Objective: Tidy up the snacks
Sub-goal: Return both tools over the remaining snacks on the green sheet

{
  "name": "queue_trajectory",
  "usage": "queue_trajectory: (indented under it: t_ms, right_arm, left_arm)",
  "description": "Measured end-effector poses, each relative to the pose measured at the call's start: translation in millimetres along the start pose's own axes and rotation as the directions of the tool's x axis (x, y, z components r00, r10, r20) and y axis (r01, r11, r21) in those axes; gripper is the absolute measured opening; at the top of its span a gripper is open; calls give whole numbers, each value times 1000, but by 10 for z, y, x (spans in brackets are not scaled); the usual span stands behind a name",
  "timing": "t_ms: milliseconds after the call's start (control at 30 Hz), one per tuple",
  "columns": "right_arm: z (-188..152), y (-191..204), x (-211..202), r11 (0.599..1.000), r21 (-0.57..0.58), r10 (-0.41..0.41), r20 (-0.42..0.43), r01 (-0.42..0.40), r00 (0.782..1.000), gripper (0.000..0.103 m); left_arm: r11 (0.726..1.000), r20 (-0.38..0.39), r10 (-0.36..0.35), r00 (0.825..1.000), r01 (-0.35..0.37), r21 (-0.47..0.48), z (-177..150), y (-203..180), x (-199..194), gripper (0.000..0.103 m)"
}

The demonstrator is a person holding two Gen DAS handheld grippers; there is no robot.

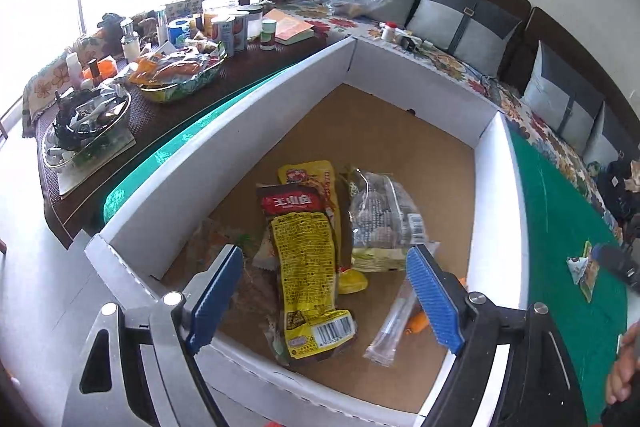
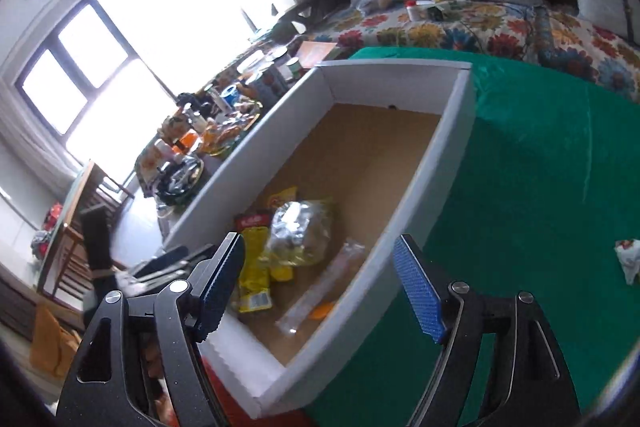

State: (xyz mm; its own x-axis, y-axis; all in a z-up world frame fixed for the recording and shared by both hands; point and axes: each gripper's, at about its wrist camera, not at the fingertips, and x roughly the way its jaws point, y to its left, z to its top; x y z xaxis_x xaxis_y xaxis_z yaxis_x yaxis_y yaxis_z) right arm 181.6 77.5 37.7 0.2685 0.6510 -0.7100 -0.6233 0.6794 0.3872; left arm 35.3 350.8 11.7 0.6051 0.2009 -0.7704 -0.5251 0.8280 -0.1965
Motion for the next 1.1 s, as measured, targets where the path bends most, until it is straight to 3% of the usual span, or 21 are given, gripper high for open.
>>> queue_trajectory:
  t_ms: [100,200,300,400,533,633,700,767,833,1033,1100]
  right_arm:
    - [-491,-693,-44,979,-13,-204,-36,203,978,80]
    - [-1064,-1464,-220,917,16,-396,-98,399,913,79]
    - [-1588,-2163,-638,837,110,-526,-115,537,843,79]
    - [-1922,-2633,-1079,755,196,-622,-93,626,778,79]
    - [-2186,-3034,-1434,673,269,-695,-89,689,713,79]
    - [-2273,-3140,-1543,661,320,-700,-62,679,711,81]
    - [-2305,-3216,-1567,661,363,-688,-53,656,723,84]
    - [-2314,-3183,-1564,656,370,-693,-53,658,719,86]
    - [-2300,-3198,-1548,653,370,-695,-53,660,717,87]
    - [-2350,-3233,-1584,654,372,-694,-51,659,718,88]
    - [-2376,-3218,-1600,653,373,-695,-52,659,717,88]
  left_arm:
    - [996,37,-70,997,68,54,53,-382,-219,86]
    - [979,78,-155,985,143,143,17,-857,-458,97]
    - [941,81,-259,962,233,245,-119,-1425,-639,100]
    - [887,3,-355,935,335,318,-354,-2022,-615,103]
    - [819,-170,-369,914,406,406,-868,-2728,-252,103]
    - [766,-273,-299,915,400,504,-1335,-3145,131,102]
    - [728,-298,-245,923,378,572,-1600,-3372,347,102]
    - [706,-298,-215,930,359,610,-1762,-3532,505,102]
    - [708,-299,-199,933,348,615,-1836,-3616,633,102]
    - [771,-282,-155,947,294,564,-1865,-3712,961,102]
    - [772,-244,-158,957,274,573,-1883,-3711,972,103]
